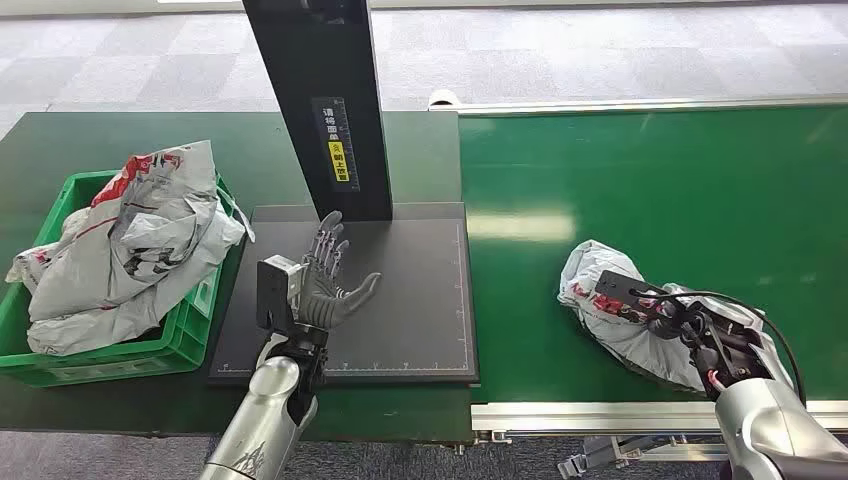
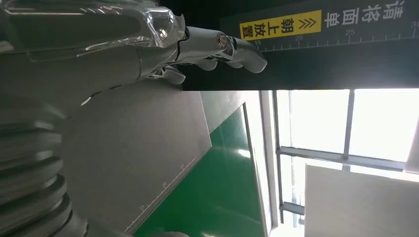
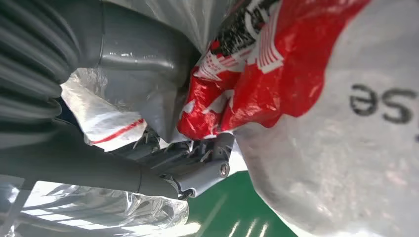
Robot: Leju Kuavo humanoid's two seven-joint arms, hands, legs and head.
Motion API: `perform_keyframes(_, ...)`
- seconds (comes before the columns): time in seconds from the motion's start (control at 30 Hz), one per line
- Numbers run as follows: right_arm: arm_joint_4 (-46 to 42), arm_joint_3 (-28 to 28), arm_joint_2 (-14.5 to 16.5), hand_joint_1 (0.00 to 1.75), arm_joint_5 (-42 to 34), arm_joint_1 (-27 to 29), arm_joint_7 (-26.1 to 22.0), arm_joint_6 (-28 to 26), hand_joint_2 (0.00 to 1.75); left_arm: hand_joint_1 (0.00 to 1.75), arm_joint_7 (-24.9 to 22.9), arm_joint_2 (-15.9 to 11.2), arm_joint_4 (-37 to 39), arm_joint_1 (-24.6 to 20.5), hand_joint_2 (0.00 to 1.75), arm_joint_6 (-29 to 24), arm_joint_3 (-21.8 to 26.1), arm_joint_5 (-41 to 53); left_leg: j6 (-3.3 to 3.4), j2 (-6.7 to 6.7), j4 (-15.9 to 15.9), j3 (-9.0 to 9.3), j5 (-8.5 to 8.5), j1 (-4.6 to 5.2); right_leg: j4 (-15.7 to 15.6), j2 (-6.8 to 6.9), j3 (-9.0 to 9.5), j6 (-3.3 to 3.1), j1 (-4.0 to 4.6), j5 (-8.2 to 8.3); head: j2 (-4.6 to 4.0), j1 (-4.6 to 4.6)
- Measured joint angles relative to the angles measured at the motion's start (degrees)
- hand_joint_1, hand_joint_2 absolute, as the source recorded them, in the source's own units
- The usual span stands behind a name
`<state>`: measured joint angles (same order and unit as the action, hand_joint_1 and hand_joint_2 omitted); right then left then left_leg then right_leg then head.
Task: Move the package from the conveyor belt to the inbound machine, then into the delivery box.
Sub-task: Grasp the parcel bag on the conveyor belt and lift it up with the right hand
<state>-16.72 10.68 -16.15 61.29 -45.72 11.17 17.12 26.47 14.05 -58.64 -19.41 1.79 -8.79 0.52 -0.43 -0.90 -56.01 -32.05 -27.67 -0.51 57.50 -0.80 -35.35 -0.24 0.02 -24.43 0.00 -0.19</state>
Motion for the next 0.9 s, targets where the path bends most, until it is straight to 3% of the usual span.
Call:
perform_keyframes(0.4,-1.6,0.6,1.5,1.75,2.6,0.0,-4.9,-3.8,1.75,0.0,-0.2,-0.2,-0.6,0.5,1.75,-0.3,0.3,0.1,0.0,-0.01,0.0,-0.03,0.0,0.0,0.0,0.01,0.02,0.0,0.0,0.0,0.0,0.0)
perform_keyframes(0.7,-7.4,0.9,4.1,1.75,0.3,-0.6,-19.2,-24.9,1.75,0.0,2.6,-0.7,-6.7,3.3,1.75,-4.5,1.7,-1.6,0.0,0.0,0.0,-0.02,0.01,-0.02,0.0,0.01,0.01,0.0,0.01,0.0,0.0,0.0)
perform_keyframes(0.9,-12.8,0.9,5.7,1.75,-0.9,0.1,-23.9,-34.2,1.75,0.0,4.7,-0.7,-10.8,4.8,1.75,-7.2,2.3,-2.3,0.0,-0.02,0.0,-0.02,0.02,-0.01,0.0,0.02,0.02,0.0,0.01,0.0,0.0,0.01)
